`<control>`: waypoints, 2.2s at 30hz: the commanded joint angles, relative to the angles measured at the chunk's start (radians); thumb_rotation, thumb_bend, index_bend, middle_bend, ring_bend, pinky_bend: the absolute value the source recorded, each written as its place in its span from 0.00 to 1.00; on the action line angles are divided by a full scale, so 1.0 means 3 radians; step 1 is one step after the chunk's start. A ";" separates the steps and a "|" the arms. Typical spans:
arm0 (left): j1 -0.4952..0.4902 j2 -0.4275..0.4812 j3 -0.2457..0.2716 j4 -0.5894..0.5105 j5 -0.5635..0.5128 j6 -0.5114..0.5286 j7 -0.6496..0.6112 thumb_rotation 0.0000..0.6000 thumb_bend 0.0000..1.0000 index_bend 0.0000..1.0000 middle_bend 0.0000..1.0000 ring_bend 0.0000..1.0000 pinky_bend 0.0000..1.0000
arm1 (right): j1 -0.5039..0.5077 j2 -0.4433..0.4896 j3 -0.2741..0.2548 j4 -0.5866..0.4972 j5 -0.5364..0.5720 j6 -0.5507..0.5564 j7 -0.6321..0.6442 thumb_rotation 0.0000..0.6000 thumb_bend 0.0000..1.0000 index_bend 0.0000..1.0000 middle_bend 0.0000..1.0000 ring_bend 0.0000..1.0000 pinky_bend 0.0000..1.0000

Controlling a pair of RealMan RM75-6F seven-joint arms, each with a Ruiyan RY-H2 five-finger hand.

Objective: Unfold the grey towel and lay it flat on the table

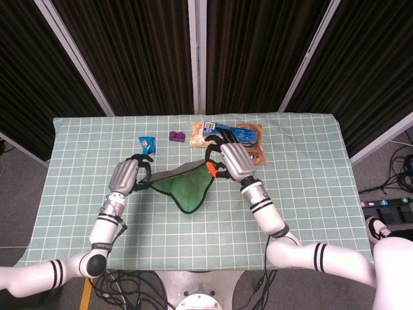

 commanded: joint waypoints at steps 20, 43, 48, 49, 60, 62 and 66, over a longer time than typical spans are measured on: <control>-0.0210 -0.0245 -0.0354 0.0828 0.0240 0.0534 -0.0296 1.00 0.42 0.76 0.43 0.26 0.29 | 0.0101 -0.0094 0.0077 0.0991 -0.0548 -0.0115 0.1046 1.00 0.45 0.75 0.22 0.00 0.00; 0.0383 0.0025 0.0803 -0.0077 0.1231 0.0711 -0.0082 1.00 0.40 0.76 0.43 0.26 0.29 | -0.0389 0.0273 -0.0711 0.0466 -0.1143 -0.0333 0.1624 1.00 0.45 0.74 0.22 0.00 0.00; 0.0503 0.0074 0.0986 -0.0169 0.1390 0.0747 -0.0037 1.00 0.40 0.76 0.43 0.26 0.29 | -0.0469 0.0314 -0.0828 0.0335 -0.1228 -0.0320 0.1637 1.00 0.45 0.74 0.22 0.00 0.00; 0.0522 0.0077 0.1012 -0.0180 0.1413 0.0752 -0.0036 1.00 0.40 0.76 0.43 0.26 0.29 | -0.0485 0.0315 -0.0846 0.0319 -0.1238 -0.0313 0.1640 1.00 0.45 0.74 0.22 0.00 0.00; 0.0648 0.0023 0.1169 -0.0147 0.1580 0.0688 0.0032 1.00 0.35 0.71 0.42 0.26 0.29 | -0.0601 0.0188 -0.1032 0.0386 -0.1302 -0.0323 0.1555 1.00 0.44 0.72 0.21 0.00 0.00; 0.0650 0.0021 0.1179 -0.0151 0.1567 0.0639 0.0065 1.00 0.28 0.65 0.41 0.26 0.29 | -0.0612 0.0140 -0.1053 0.0440 -0.1301 -0.0328 0.1519 1.00 0.38 0.68 0.20 0.00 0.00; 0.0659 0.0016 0.1192 -0.0171 0.1596 0.0589 0.0123 1.00 0.15 0.51 0.39 0.26 0.29 | -0.0651 0.0070 -0.1118 0.0495 -0.1309 -0.0334 0.1421 0.94 0.06 0.48 0.14 0.00 0.00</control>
